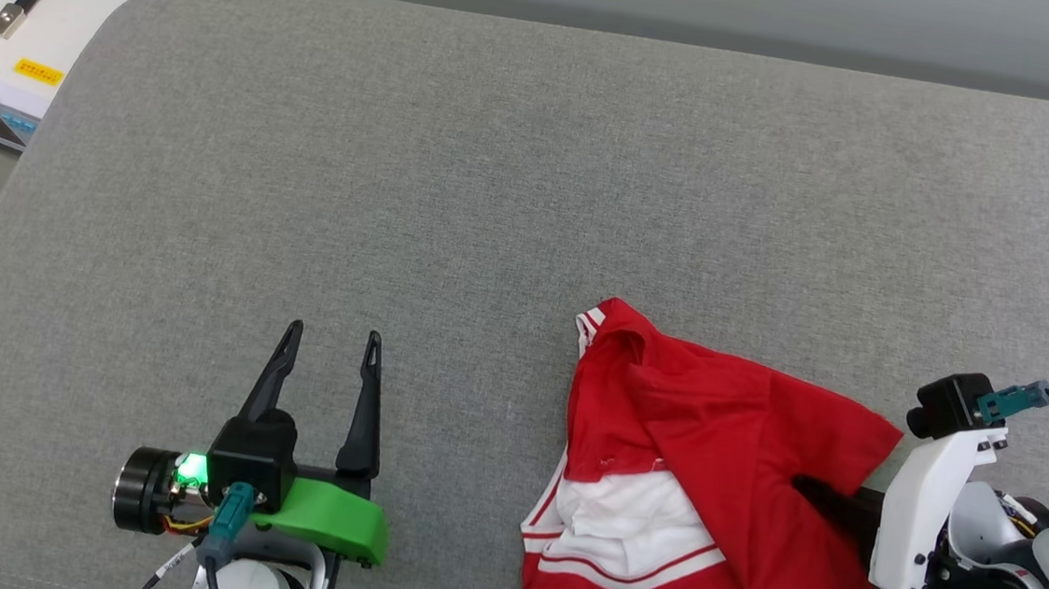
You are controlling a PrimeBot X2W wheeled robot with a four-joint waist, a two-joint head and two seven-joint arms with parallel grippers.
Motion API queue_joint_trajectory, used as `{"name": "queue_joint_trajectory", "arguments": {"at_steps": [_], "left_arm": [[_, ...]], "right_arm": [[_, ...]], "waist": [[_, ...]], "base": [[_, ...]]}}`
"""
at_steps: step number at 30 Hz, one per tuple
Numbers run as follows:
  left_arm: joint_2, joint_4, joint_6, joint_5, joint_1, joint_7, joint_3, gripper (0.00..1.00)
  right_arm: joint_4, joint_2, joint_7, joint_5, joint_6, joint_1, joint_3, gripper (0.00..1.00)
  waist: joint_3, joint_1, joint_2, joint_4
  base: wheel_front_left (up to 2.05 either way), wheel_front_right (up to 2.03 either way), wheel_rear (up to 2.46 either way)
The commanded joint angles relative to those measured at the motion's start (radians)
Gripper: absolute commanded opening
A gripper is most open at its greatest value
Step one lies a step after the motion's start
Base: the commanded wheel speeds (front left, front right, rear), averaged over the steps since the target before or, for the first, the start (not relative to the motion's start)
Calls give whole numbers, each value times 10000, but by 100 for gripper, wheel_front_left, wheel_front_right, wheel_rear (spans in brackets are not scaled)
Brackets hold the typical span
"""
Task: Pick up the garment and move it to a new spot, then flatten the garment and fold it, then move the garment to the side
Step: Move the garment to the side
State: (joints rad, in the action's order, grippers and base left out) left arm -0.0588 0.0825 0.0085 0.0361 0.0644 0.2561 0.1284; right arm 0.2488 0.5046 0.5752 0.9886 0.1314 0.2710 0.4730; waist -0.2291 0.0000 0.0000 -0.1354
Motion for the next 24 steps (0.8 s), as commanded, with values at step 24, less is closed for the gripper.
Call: {"name": "queue_joint_trajectory", "arguments": {"at_steps": [24], "left_arm": [[46, -226, 109, 42, -410, 57, -390, 100]], "right_arm": [[-2145, 2906, -1444, -890, -7, 2037, 1316, 0]], "waist": [[515, 0, 0, 2688]], "base": [[0, 0, 0]]}}
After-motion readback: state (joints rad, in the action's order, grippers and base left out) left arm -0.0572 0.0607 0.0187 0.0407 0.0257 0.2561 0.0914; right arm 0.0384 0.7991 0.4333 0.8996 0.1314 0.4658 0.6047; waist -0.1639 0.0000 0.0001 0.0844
